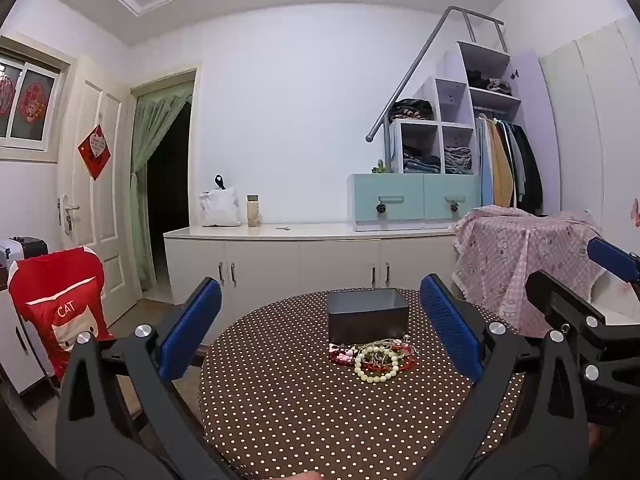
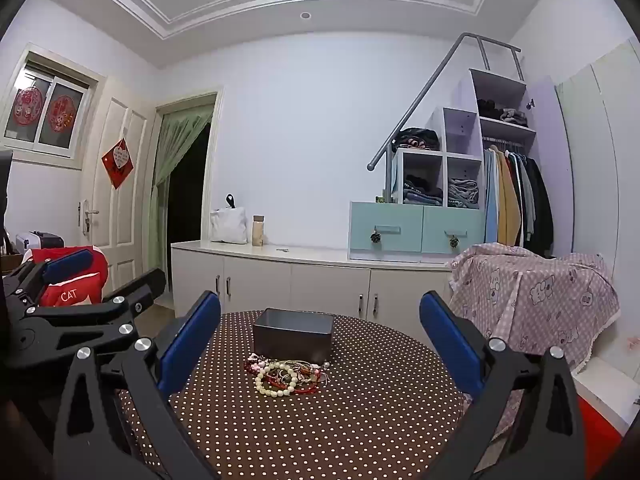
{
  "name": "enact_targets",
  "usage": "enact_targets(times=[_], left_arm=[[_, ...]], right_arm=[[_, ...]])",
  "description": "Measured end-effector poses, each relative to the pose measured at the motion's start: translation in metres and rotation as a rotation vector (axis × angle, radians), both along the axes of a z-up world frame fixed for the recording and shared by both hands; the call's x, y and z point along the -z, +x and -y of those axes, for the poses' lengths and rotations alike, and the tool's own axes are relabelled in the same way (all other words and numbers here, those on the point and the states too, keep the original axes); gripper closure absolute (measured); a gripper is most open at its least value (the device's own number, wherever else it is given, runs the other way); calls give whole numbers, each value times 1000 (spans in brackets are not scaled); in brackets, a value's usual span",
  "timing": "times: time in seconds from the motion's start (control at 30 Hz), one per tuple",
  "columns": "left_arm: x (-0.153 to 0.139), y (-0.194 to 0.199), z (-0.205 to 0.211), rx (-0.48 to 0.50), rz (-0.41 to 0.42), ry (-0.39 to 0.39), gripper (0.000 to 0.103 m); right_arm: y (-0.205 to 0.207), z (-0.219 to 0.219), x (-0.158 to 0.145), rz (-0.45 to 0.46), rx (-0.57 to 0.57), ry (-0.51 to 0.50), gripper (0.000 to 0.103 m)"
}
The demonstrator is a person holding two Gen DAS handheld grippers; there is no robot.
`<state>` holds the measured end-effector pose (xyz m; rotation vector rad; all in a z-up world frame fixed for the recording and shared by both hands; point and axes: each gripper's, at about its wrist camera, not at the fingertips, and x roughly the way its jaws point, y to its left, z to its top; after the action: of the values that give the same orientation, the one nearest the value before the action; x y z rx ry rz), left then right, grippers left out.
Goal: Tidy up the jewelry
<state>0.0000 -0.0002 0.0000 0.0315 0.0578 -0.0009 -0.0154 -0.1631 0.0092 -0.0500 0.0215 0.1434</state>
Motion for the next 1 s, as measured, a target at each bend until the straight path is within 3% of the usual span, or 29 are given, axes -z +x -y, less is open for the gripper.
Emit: enact_targets(times=[1.0], left_arm=[[-1,-6,-2,-5,13,0,6]], right_arm=[[-4,1,2,0,-5,6,7]])
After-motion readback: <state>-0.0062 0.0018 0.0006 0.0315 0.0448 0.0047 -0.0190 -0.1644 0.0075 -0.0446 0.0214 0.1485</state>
